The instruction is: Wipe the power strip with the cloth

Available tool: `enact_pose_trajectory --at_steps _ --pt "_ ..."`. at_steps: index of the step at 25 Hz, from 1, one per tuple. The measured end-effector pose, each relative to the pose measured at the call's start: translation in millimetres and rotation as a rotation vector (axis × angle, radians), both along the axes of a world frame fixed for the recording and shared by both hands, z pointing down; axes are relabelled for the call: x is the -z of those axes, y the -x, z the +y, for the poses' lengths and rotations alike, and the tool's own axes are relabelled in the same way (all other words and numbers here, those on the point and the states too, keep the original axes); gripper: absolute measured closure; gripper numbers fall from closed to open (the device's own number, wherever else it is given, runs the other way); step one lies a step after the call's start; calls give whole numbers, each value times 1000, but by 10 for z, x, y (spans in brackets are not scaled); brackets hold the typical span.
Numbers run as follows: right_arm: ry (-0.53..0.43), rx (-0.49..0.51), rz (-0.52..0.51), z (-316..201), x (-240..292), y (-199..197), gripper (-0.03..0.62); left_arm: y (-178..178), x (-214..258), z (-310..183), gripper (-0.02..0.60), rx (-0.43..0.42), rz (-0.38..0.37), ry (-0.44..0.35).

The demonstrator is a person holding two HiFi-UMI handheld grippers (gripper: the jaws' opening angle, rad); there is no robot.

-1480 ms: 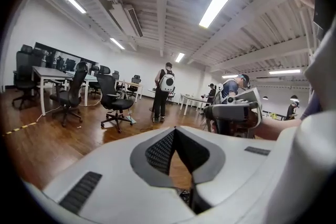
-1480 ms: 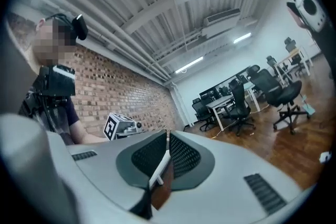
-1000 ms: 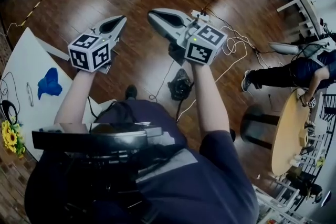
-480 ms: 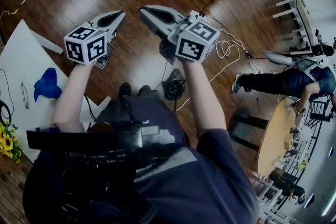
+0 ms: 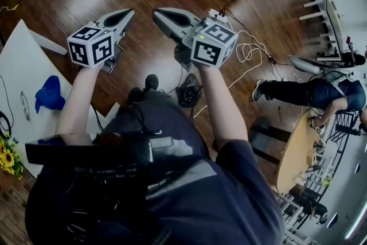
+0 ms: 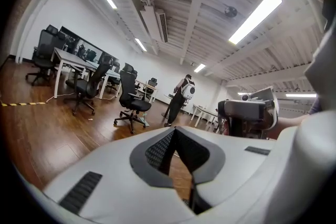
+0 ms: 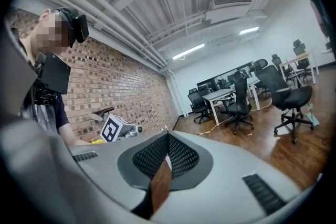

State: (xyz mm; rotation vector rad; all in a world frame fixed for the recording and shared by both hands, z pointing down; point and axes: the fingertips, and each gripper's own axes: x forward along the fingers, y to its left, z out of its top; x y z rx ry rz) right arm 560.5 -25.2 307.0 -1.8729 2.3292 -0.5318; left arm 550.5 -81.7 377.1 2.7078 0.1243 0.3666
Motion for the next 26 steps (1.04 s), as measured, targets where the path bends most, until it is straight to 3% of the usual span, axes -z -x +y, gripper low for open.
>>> enact_pose_trajectory --at_steps 9,14,19,26 --pt "7 81 -26 -356 -307 -270 617 -152 -144 -368 592 90 -52 -11" --pt "-20 122 -84 -506 -439 -593 617 -402 -190 -541 592 141 -89 -35" --pt "-66 106 -145 -515 -451 -1230 617 -954 -189 -577 592 137 -128 -64" --pt "-127 51 -189 -144 -366 -2284 617 -1934 -40 -263 591 97 -133 -127"
